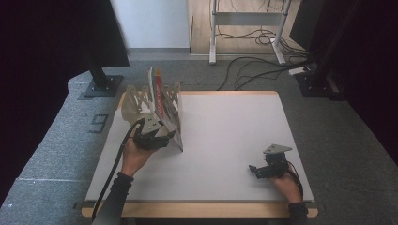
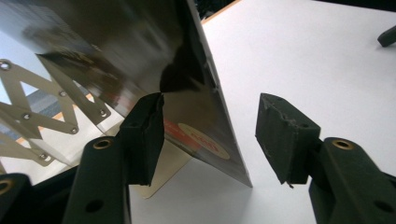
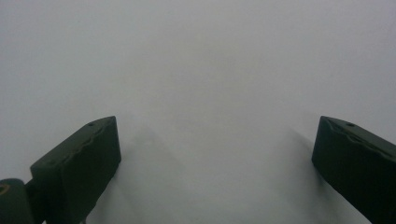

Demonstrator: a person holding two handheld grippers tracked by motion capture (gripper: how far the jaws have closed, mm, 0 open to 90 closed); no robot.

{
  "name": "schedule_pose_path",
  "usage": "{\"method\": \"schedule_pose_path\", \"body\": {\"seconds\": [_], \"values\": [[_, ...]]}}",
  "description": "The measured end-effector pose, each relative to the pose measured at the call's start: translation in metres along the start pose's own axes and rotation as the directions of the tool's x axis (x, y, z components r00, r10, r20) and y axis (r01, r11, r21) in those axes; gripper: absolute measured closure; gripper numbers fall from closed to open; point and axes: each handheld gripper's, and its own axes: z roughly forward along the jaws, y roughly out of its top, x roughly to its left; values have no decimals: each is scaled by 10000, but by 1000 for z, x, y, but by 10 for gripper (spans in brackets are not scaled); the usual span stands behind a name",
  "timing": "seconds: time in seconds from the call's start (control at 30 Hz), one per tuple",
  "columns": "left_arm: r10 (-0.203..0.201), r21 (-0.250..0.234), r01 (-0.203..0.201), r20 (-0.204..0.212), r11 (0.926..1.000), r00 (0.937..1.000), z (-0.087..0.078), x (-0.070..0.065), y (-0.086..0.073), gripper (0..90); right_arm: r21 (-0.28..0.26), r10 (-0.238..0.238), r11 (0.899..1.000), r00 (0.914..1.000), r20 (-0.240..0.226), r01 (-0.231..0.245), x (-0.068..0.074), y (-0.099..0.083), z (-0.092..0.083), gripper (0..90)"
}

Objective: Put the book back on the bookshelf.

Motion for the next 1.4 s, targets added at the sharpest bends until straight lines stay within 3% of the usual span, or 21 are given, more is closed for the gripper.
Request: {"method": "schedule_pose_path", "body": {"seconds": [0.1, 0.23, 0.4, 0.53, 0.63, 0.7, 0.9, 1.1, 1.27, 1.4], "values": [[-70, 9, 70, -338, 10000, 9994, -3, 2, -1, 462, 7, 9, 10000, 10000, 1, -9, 0, 0, 0, 6], [-260, -18, 260, -362, 9997, 9990, -5, 7, -2, 636, 12, 13, 10000, 10000, -1, -13, 0, 0, 0, 6], [45, 31, -43, -557, 10000, 9984, -4, 11, 2, 845, 11, 10, 10000, 10000, -4, -10, 0, 0, 0, 6], [479, 67, -476, -508, 9988, 9976, 0, 8, 10, 867, 6, 19, 10000, 10000, -8, -19, 0, 0, 0, 6], [470, -66, -469, 99, 9989, 9988, 6, 1, 11, 823, 4, -19, 10000, 10000, -6, 19, 0, 0, 0, 7], [685, -25, -685, -53, 9976, 9976, 8, -5, 11, 760, 0, 19, 10000, 10000, -7, -19, 0, 0, 0, 7], [788, 230, -786, -63, 9966, 9969, 8, -5, 10, 615, 2, 13, 10000, 10000, -8, -13, 0, 0, 0, 6], [598, 81, -597, -34, 9982, 9982, 4, -5, 10, 483, -2, 3, 10000, 10000, -3, -3, 0, 0, 0, 7], [18, -72, -12, 844, 10000, 9964, -3, -5, 8, 318, -6, 1, 10000, 10000, -5, -1, 0, 0, 0, 7], [-703, 83, 700, 1796, 9975, 9812, -12, -3, -2, 195, -5, 3, 10000, 10000, -2, -3, 0, 0, 0, 7]]}}
